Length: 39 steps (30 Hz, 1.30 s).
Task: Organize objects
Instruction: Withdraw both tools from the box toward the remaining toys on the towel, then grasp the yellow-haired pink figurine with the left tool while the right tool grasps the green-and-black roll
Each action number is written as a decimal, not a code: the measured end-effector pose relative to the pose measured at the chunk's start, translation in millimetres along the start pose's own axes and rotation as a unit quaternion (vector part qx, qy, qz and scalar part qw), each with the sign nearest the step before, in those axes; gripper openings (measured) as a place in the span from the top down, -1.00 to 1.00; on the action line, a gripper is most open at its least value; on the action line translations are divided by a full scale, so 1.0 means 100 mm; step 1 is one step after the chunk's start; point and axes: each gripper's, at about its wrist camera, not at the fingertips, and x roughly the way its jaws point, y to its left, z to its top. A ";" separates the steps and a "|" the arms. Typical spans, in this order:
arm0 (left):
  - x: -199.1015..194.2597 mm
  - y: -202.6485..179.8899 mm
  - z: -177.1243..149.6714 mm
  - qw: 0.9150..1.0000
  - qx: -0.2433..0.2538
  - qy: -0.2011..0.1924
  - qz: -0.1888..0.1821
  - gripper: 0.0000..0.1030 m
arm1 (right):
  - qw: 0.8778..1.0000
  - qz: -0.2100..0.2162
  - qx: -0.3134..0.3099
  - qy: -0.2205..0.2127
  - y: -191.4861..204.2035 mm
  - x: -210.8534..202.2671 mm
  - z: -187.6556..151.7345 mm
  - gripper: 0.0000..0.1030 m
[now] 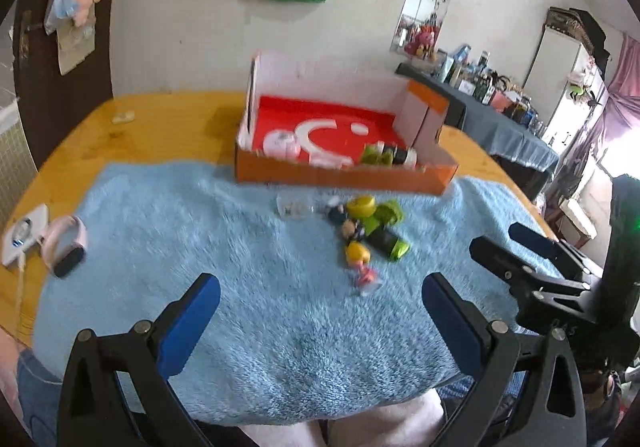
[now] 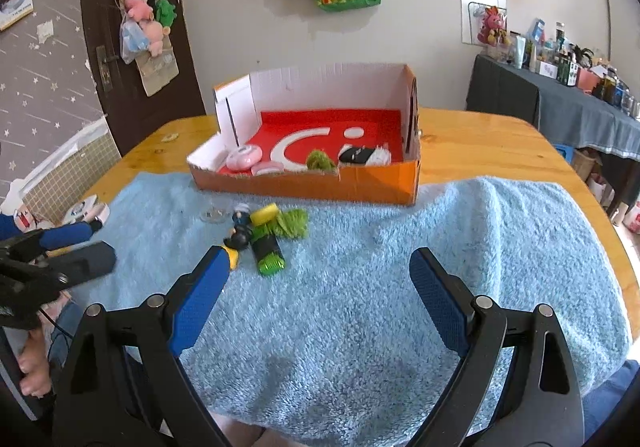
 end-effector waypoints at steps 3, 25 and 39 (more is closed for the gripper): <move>0.18 0.00 -0.06 1.000 0.003 0.019 0.000 -1.00 | 1.000 -0.001 -0.004 0.017 0.00 0.13 -0.05 -0.79; 0.92 -0.29 0.08 0.992 0.087 0.092 -0.004 -0.67 | 0.978 0.047 -0.145 0.140 -0.12 0.74 0.07 -0.79; 0.91 -0.02 0.17 0.983 0.152 0.099 0.005 -0.35 | 0.972 0.092 -0.155 0.149 0.22 0.94 0.10 -0.78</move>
